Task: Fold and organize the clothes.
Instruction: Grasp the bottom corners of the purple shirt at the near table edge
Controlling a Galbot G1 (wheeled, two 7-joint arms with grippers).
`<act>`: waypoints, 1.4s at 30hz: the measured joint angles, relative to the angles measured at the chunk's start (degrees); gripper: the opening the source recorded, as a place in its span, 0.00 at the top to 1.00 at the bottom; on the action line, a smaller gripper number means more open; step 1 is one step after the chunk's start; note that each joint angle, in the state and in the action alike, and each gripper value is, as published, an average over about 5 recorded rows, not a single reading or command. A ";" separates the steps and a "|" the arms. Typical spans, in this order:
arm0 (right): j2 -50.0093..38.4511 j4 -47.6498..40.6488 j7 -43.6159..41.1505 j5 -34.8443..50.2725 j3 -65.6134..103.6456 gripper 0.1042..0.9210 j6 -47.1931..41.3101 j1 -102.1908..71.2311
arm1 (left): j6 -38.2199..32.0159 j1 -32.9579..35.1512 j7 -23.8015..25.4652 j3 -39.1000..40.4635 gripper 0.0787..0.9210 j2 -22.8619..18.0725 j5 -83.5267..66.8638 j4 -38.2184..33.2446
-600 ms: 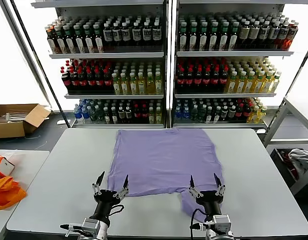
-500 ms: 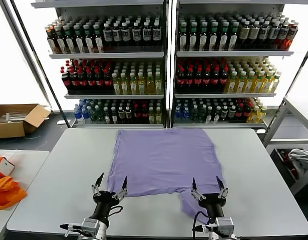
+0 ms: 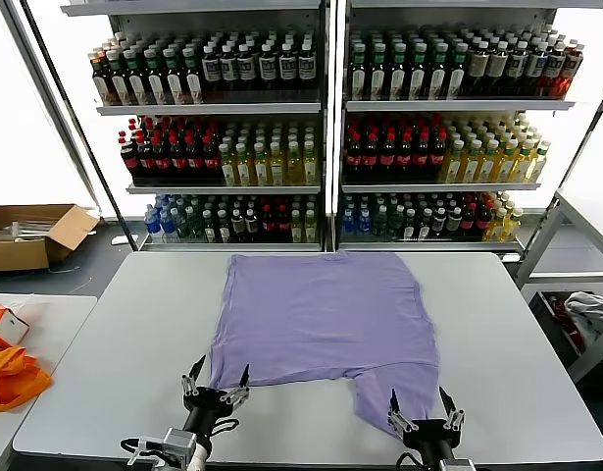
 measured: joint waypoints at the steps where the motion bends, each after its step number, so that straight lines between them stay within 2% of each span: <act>1: -0.41 0.00 0.11 0.88 0.16 0.12 -0.39 -0.04 | 0.22 -0.02 0.00 0.03 0.12 0.16 -0.12 0.06; 13: -2.32 -1.26 1.51 8.24 0.15 0.12 -3.32 0.75 | 2.11 -0.82 -0.47 -0.03 0.12 0.84 -2.40 1.17; 34: -2.72 -2.32 1.84 10.33 -1.50 0.12 -4.08 1.39 | 4.45 -1.57 -2.01 -1.19 0.12 1.08 -7.91 3.44; 37: -2.77 -2.33 1.70 10.42 -1.60 0.15 -3.98 1.10 | 4.65 -1.45 -2.15 -1.11 0.15 1.14 -8.15 3.84; 42: -2.92 -2.46 1.47 10.41 -1.67 0.31 -3.51 0.70 | 4.80 -1.20 -2.19 -0.61 0.30 1.28 -8.33 4.16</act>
